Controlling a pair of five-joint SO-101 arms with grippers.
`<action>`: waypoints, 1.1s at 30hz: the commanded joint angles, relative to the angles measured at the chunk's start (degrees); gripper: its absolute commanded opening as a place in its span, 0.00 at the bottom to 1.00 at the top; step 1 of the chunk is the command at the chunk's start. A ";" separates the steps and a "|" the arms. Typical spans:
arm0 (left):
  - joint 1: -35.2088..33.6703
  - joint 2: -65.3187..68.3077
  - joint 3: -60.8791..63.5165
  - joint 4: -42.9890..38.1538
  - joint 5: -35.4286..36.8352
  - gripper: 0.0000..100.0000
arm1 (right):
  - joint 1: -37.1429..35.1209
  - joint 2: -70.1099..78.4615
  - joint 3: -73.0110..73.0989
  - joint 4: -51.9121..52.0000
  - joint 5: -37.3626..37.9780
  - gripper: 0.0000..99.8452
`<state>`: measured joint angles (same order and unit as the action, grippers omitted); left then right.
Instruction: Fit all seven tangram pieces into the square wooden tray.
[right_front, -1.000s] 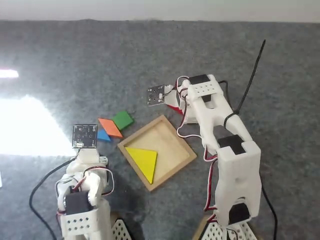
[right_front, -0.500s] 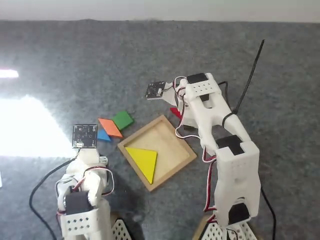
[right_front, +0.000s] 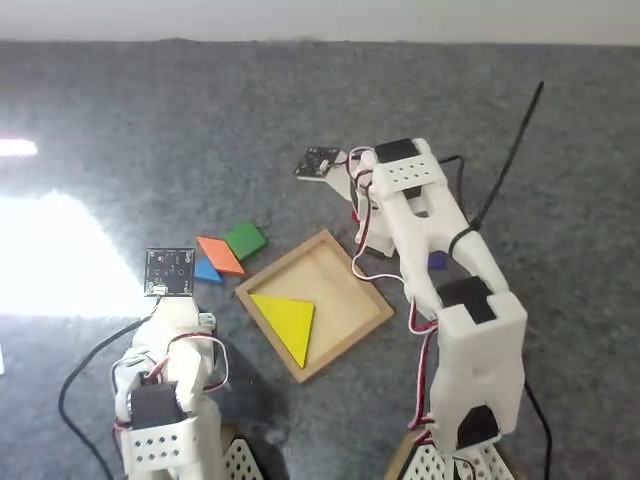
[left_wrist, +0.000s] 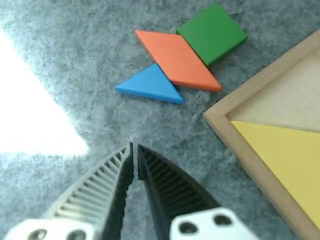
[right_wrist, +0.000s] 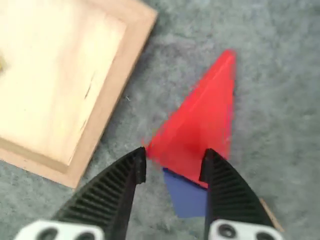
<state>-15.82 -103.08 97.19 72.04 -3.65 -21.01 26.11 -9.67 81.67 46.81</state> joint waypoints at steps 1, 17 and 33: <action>-0.44 -1.05 -0.75 0.18 0.09 0.01 | -1.54 -7.52 -2.11 1.71 -0.53 0.17; -0.44 -1.05 -0.75 0.18 0.09 0.01 | -2.42 -1.27 -2.02 4.26 4.57 0.27; -0.44 -1.05 -0.75 0.18 0.09 0.01 | 1.19 7.52 -1.93 -5.14 8.97 0.34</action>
<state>-15.82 -103.08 97.19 72.04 -3.65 -20.84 33.23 -9.67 78.95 54.99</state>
